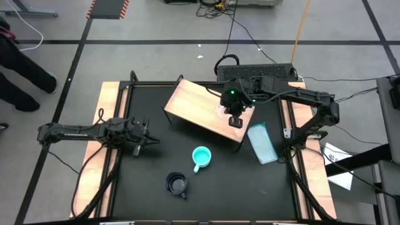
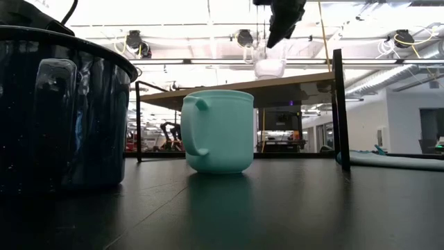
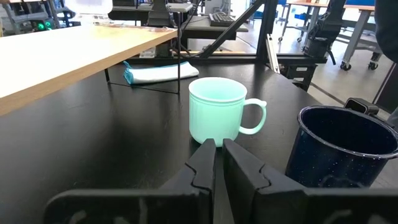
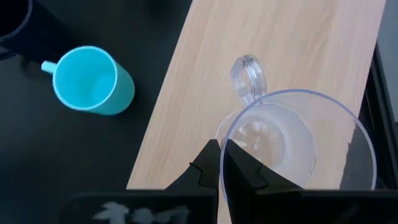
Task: Stack small to large cups/mugs on shelf
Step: Put the transparent mug on the shelf
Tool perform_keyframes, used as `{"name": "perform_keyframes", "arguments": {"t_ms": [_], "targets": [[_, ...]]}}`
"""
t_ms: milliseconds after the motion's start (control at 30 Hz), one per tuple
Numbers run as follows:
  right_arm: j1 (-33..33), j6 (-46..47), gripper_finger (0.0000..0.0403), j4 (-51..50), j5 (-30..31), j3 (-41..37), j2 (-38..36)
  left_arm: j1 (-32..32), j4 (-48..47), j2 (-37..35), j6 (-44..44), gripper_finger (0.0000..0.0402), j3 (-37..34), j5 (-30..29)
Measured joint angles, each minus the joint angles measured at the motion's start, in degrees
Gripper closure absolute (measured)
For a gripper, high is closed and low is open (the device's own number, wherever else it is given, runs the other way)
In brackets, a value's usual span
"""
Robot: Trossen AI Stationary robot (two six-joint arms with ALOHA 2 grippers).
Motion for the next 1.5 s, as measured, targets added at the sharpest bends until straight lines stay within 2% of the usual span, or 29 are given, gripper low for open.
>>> {"name": "perform_keyframes", "arguments": {"t_ms": [333,833,1000,1500], "targets": [[0.02,-2.59,0.0403,1.56,-0.13,0.15,4.63,-0.01,-0.03,-0.02,0.02,0.0369,0.02,0.00],[0.02,-2.49,0.0402,2.31,-0.21,0.09,4.52,-0.01,-0.13,0.00,0.04,0.0369,0.00,0.00],[0.00,-2.55,0.0386,2.11,-3.34,0.01,4.57,0.00,-0.35,-0.02,-0.55,0.0369,0.02,0.00],[0.02,-2.35,0.0343,3.00,-3.19,-0.15,4.71,0.00,-0.39,-0.01,-1.26,0.0369,0.02,0.00]]}}
